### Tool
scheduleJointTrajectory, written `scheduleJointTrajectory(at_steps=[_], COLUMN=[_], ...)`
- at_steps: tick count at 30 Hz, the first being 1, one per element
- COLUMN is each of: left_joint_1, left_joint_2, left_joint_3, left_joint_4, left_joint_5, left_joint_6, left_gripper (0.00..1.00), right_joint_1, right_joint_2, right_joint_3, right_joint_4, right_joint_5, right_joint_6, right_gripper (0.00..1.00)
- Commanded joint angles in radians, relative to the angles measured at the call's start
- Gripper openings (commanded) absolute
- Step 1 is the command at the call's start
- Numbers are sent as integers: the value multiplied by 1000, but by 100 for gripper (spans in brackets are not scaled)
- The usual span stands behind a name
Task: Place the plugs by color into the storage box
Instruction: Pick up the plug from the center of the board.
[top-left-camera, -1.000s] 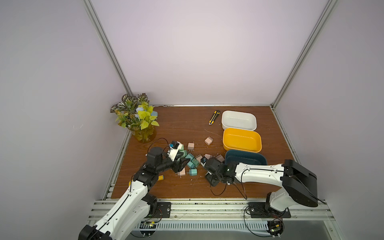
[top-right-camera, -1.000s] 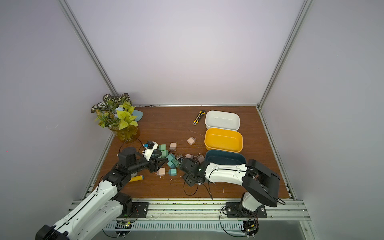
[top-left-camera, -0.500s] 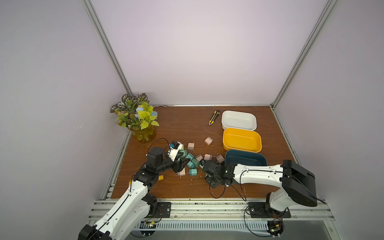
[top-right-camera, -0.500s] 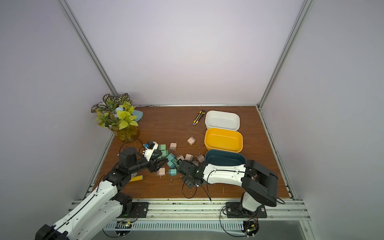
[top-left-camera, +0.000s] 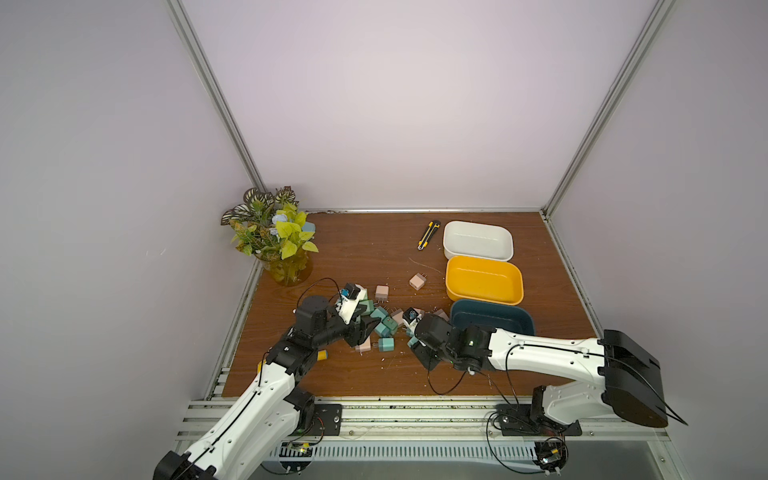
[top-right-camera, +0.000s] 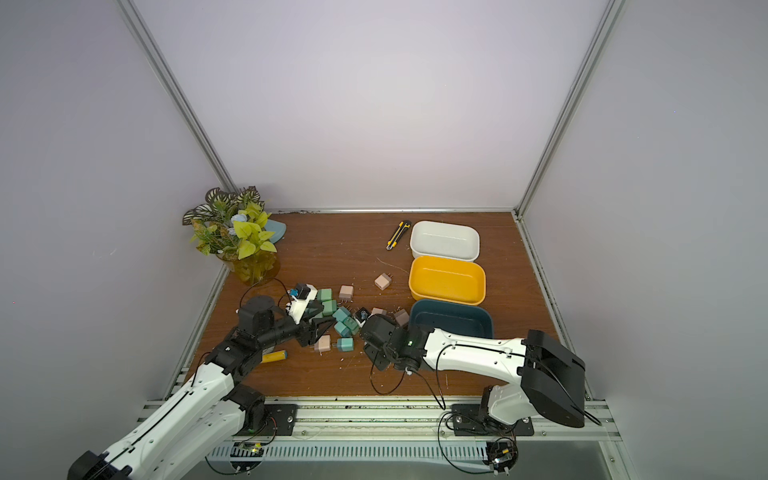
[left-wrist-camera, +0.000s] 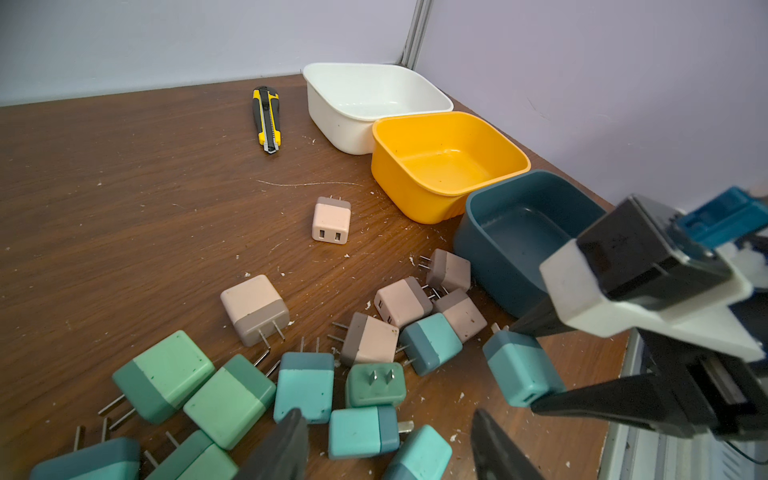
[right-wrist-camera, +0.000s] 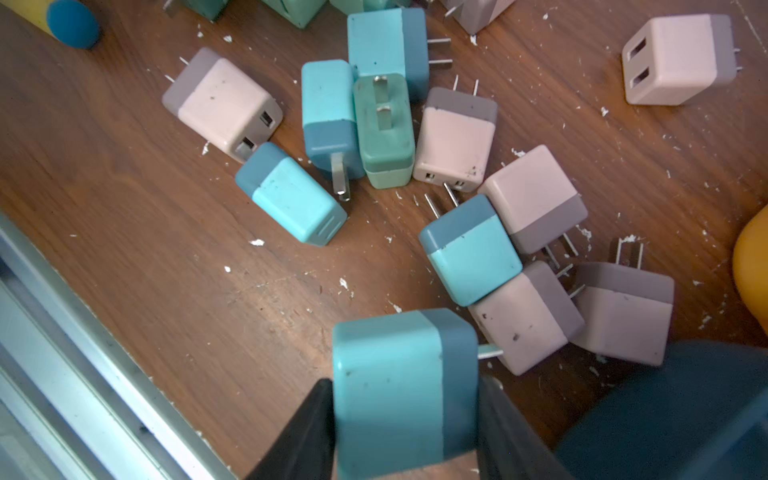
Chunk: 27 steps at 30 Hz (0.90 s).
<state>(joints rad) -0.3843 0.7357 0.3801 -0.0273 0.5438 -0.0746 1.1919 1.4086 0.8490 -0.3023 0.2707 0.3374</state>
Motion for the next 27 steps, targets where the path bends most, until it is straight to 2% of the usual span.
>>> scheduleJointTrajectory(at_steps=[1, 6, 11, 16, 23, 27], left_joint_1=[-56, -216, -313, -319, -320, -320], left_joint_2=[-2, 22, 102, 145, 114, 98], left_joint_3=[26, 44, 111, 175, 174, 158], left_joint_4=[-28, -54, -77, -76, 63, 140], left_joint_5=[-63, -220, -338, -408, -377, -404], left_joint_6=[4, -4, -1, -18, -67, -84], left_gripper=[64, 65, 64, 64, 64, 64], right_joint_1=[5, 6, 6, 2, -10, -23], right_joint_2=[-22, -6, -52, -131, -255, -347], right_joint_3=[-16, 2, 3, 2, -29, -87], right_joint_4=[31, 8, -31, -49, -96, -67], right_joint_5=[28, 36, 62, 64, 160, 217], right_joint_6=[23, 19, 30, 61, 132, 181], right_gripper=[44, 44, 44, 43, 43, 40])
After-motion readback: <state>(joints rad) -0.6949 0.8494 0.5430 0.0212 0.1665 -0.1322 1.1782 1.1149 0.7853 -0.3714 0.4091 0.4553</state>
